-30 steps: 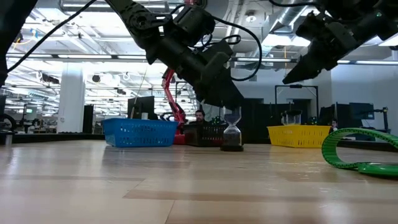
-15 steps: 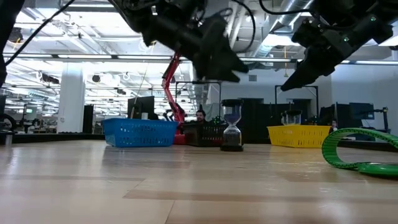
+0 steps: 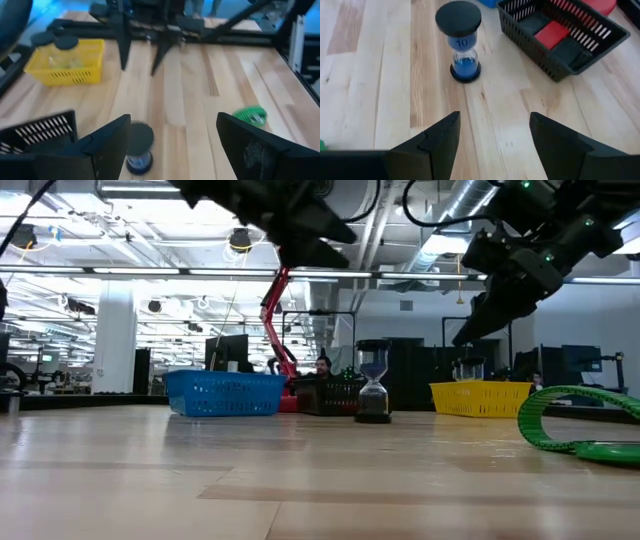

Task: Pick & Place Office items
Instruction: Put the blue hourglass into the yellow bin

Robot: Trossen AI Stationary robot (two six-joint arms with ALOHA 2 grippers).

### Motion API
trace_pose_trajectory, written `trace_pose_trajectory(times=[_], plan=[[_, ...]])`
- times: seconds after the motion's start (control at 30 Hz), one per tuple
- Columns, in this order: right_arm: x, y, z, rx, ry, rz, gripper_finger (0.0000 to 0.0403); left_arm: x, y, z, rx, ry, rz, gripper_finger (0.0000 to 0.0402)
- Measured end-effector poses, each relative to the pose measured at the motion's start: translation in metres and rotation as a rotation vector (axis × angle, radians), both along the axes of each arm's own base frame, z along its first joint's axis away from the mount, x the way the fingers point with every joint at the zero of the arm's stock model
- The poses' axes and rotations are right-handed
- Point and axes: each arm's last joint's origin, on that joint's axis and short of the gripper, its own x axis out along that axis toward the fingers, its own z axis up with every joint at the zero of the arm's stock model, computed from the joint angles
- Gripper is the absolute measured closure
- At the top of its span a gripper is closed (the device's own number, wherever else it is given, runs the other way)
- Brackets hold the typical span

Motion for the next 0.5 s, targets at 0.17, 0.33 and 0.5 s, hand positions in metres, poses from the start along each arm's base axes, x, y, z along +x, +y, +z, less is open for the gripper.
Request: trace_pose_trajectory(times=[0.17, 0.33, 0.5], plan=[[0.005, -0.001, -0.001, -0.003, -0.024, 0.000, 0.0172, -0.024, -0.001, -0.011, 0.003, 0.023, 0.005, 0.0116], [0.009, -0.001, -0.003, -0.004, -0.026, 0.001, 0.0172, -0.045, 0.003, -0.015, 0.038, 0.017, 0.042, 0.0117], [0.012, -0.002, -0.007, -0.003, -0.011, 0.002, 0.0172, -0.058, 0.003, -0.017, 0.024, 0.005, 0.076, 0.0117]])
